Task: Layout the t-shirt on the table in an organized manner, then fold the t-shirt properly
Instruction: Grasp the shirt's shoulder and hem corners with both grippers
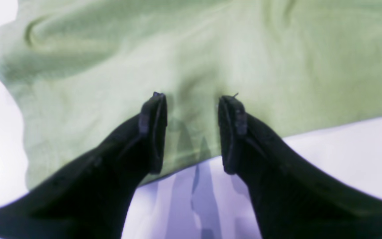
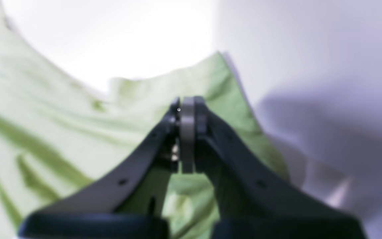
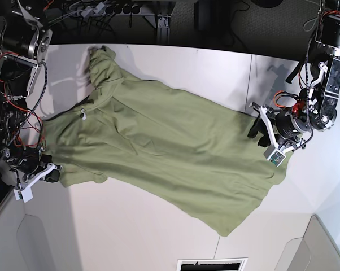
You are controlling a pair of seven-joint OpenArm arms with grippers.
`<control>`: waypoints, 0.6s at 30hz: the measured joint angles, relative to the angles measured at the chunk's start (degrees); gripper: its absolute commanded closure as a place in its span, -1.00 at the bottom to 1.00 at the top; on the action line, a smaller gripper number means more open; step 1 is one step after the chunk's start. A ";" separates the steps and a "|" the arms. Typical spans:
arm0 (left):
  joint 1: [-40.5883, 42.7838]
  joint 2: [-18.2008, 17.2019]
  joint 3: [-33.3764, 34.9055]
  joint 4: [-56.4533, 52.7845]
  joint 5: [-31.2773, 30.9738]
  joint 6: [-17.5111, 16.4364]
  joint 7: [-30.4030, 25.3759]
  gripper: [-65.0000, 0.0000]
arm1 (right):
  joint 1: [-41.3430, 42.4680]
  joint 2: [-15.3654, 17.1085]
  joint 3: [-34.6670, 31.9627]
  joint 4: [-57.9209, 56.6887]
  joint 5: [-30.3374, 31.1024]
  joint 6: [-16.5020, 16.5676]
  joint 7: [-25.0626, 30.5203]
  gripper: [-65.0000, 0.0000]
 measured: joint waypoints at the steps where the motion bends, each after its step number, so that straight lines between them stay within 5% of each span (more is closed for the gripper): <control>1: -0.04 0.00 -0.02 0.00 0.17 0.00 -0.07 0.12 | -0.24 -0.02 0.00 1.31 1.84 0.26 -2.91 1.00; 5: 0.11 -0.61 -0.68 0.04 0.26 0.04 -0.26 0.12 | -5.07 -0.11 -0.02 10.86 11.65 3.69 -12.39 1.00; 18: 1.53 -1.40 -1.09 -0.46 2.80 0.28 -3.54 0.12 | -35.41 -0.96 -0.07 37.70 25.14 5.90 -15.82 1.00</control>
